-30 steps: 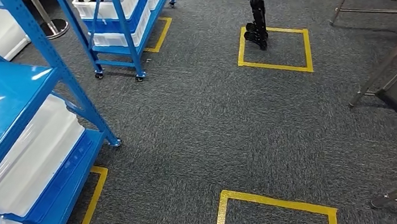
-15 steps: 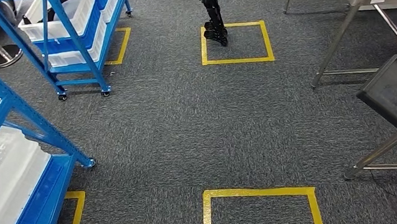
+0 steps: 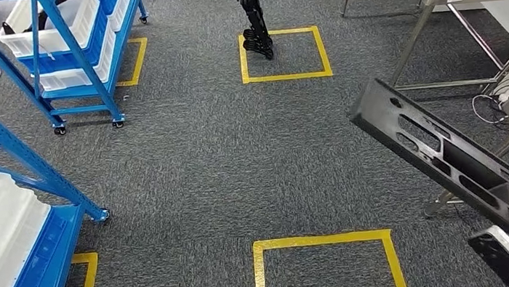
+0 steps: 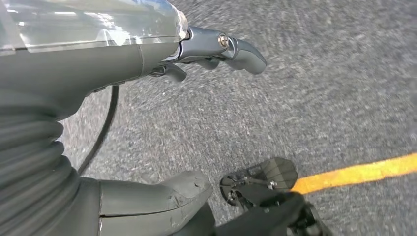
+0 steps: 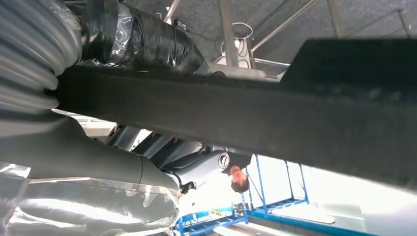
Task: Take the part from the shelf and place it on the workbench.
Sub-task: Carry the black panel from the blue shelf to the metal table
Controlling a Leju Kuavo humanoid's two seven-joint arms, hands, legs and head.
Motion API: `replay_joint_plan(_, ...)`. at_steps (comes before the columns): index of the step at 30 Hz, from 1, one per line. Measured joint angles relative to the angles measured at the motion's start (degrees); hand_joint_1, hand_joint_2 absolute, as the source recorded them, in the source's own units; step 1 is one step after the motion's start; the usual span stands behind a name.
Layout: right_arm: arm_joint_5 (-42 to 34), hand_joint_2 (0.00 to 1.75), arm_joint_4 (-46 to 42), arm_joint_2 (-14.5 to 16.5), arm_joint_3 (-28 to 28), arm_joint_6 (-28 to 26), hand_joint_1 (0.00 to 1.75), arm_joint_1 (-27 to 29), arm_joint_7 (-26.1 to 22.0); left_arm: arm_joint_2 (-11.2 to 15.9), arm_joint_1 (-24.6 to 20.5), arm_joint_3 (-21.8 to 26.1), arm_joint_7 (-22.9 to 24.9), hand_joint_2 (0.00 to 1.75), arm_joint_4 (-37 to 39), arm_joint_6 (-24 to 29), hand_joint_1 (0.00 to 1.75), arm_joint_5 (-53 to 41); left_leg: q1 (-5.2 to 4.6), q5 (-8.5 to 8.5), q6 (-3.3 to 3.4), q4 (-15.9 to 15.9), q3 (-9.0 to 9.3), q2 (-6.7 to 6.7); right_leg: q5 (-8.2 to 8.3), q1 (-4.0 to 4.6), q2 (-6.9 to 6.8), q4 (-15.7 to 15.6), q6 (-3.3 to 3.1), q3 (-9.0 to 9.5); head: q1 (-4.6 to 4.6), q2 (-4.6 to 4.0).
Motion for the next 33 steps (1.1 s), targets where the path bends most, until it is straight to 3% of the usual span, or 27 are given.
replay_joint_plan(2,1.2,1.75,1.3,-2.7,6.2,-2.0,1.75,-1.2,4.6,-0.3,-0.5,-0.8,0.2,1.75,0.0,-0.1,0.0,-0.8,-0.12,-0.05,-0.34,0.2,-0.07,0.3,2.57,0.21,-0.24,-7.3,-0.52,3.89,-0.01,0.0)
replay_joint_plan(3,1.5,1.75,1.9,-4.0,8.9,-2.6,1.75,-2.0,6.4,-0.5,-0.7,-1.2,0.2,1.75,0.0,-0.1,0.0,-1.1,-0.17,-0.02,-0.62,0.3,-0.17,0.4,2.95,0.4,-0.28,-9.1,-0.85,4.75,-0.02,0.0)
replay_joint_plan(5,2.2,1.75,3.3,-6.6,14.3,-3.2,1.75,-3.6,9.1,-0.7,-1.1,-2.0,0.3,1.75,0.0,-0.1,0.0,-1.6,-0.22,0.13,-1.27,0.3,-0.34,0.52,3.05,0.76,-0.18,-10.0,-1.47,4.81,-0.02,0.0)
replay_joint_plan(7,2.8,1.75,4.6,-8.8,18.6,-3.4,1.75,-5.1,10.7,-0.8,-1.4,-2.7,0.4,1.75,0.0,-0.1,0.0,-2.0,-0.09,-0.28,-1.94,0.8,-0.67,0.11,3.4,0.51,-0.13,-10.5,-2.18,4.88,-0.03,0.0)
replay_joint_plan(9,3.2,1.75,5.7,-10.3,21.5,-3.4,1.75,-6.4,11.5,-0.9,-1.5,-3.2,0.5,1.75,0.0,0.0,0.0,-2.2,0.05,-2.81,-2.51,4.8,-2.56,-0.71,3.73,0.23,-0.2,-10.9,-2.9,4.97,-0.05,0.0)
replay_joint_plan(11,2.8,1.75,6.7,-11.2,23.5,-3.3,1.75,-7.3,11.8,-0.9,-1.3,-3.5,0.5,1.75,0.0,0.0,0.0,-2.4,0.21,-6.43,-2.82,12.4,-6.19,-1.09,3.76,0.35,-0.18,-10.9,-3.18,4.83,-0.07,0.0)
replay_joint_plan(12,2.4,1.75,7.2,-11.5,24.3,-3.1,1.75,-7.7,11.9,-0.9,-1.2,-3.6,0.5,1.75,0.0,0.0,0.0,-2.5,0.31,-7.36,-2.94,15.6,-7.73,-1.1,3.75,0.38,0.01,-10.9,-3.2,4.78,-0.05,0.0)
replay_joint_plan(13,1.9,1.75,7.7,-11.9,25.0,-2.8,1.75,-8.1,12.0,-0.9,-1.1,-3.7,0.5,1.75,0.0,-0.1,0.0,-2.6,0.41,-7.19,-3.01,16.9,-8.43,-1.11,3.74,0.4,0.33,-10.8,-3.21,4.75,-0.06,0.0)
replay_joint_plan(14,1.5,1.75,8.3,-12.2,25.7,-2.5,1.75,-8.6,12.2,-0.9,-1.0,-3.9,0.6,1.75,0.0,-0.1,0.0,-2.8,0.53,-5.83,-3.03,15.7,-7.97,-1.2,3.71,0.38,0.86,-10.7,-3.17,4.75,-0.05,0.0)
replay_joint_plan(15,1.3,1.75,8.8,-12.5,26.5,-2.2,1.75,-9.2,12.3,-0.9,-1.0,-4.0,0.6,1.75,0.0,-0.2,0.0,-2.9,0.65,-3.69,-2.98,12.6,-6.57,-1.54,3.66,0.35,1.41,-10.5,-3.09,4.75,-0.05,0.0)
replay_joint_plan(17,1.1,1.75,9.8,-12.9,27.8,-1.9,1.75,-10.4,12.5,-0.9,-1.0,-4.4,0.7,1.75,0.0,-0.2,0.0,-3.2,0.91,-0.32,-2.76,4.9,-3.06,-3.73,3.48,0.29,2.65,-10.0,-2.71,4.47,-0.05,0.0)
replay_joint_plan(19,1.0,1.75,10.6,-13.2,28.9,-1.8,1.75,-11.4,12.8,-0.9,-1.0,-4.7,0.8,1.75,0.0,-0.3,0.0,-3.4,0.95,0.3,-2.52,1.5,-1.54,-5.18,3.58,0.17,3.84,-9.6,-1.96,3.79,-0.06,0.0)
replay_joint_plan(21,1.0,1.75,11.3,-13.4,29.7,-1.7,1.75,-11.8,13.0,-0.9,-1.1,-5.0,0.8,1.75,0.0,-0.3,0.0,-3.5,0.84,0.4,-2.05,1.0,-1.46,-4.31,3.93,-0.06,4.96,-9.8,-1.1,3.3,-0.07,0.0)
replay_joint_plan(22,1.1,1.75,11.7,-13.5,29.9,-1.7,1.75,-11.8,13.0,-1.0,-1.1,-5.1,0.8,1.75,0.0,-0.4,0.0,-3.5,0.86,0.62,-1.66,0.6,-1.34,-3.71,3.8,-0.14,4.77,-9.6,-0.8,3.11,-0.04,0.0)
replay_joint_plan(24,1.2,1.75,12.2,-13.8,30.3,-1.7,1.75,-12.1,13.2,-1.2,-1.2,-5.2,0.8,1.75,0.0,-0.4,0.0,-3.5,0.99,1.02,-0.9,-0.1,-1.11,-2.41,1.86,-0.07,2.88,-6.5,-0.37,1.56,-0.01,0.0)
replay_joint_plan(26,1.3,1.75,12.7,-14.0,30.7,-1.8,1.75,-12.4,13.6,-1.3,-1.2,-5.3,0.7,1.75,0.0,-0.4,0.0,-3.5,0.81,1.05,-0.5,-0.2,-1.08,-1.05,-1.5,-0.06,0.85,0.5,-0.06,-1.88,0.0,0.0)
replay_joint_plan(28,1.4,1.75,13.2,-14.1,31.0,-1.9,1.75,-12.3,14.1,-1.3,-1.1,-5.4,0.7,1.75,0.0,-0.5,0.0,-3.5,0.65,0.91,-0.38,-0.2,-1.08,0.32,-2.65,-0.12,0.3,5.3,0.17,-4.38,-0.01,0.0)
replay_joint_plan(29,1.5,1.75,13.3,-14.2,31.1,-2.0,1.75,-12.3,14.3,-1.3,-1.1,-5.5,0.7,1.75,0.0,-0.5,0.0,-3.5,0.61,0.82,-0.38,-0.2,-1.04,0.97,-1.66,-0.12,0.08,4.7,0.18,-4.15,-0.01,0.0)
replay_joint_plan(30,1.5,1.75,13.5,-14.4,31.2,-2.0,1.75,-12.2,14.4,-1.4,-1.1,-5.5,0.7,1.75,0.0,-0.5,0.0,-3.5,0.58,0.71,-0.45,-0.2,-0.93,1.6,0.17,-0.08,-0.34,1.9,0.11,-2.76,-0.01,0.0)
replay_joint_plan(31,1.5,1.75,13.5,-14.6,31.2,-2.0,1.75,-12.2,14.5,-1.4,-1.1,-5.5,0.7,1.75,0.0,-0.5,0.0,-3.5,0.52,0.56,-0.58,-0.2,-0.77,2.19,2.13,0.03,-1.48,-2.2,-0.07,-0.64,-0.01,0.0)
replay_joint_plan(33,1.6,1.75,13.5,-14.9,31.3,-2.1,1.75,-12.3,14.5,-1.5,-1.1,-5.5,0.7,1.75,0.0,-0.5,0.0,-3.5,0.18,0.23,-1.02,-0.1,-0.48,3.31,4.3,0.68,-4.14,-8.7,-0.74,2.64,-0.02,0.0)
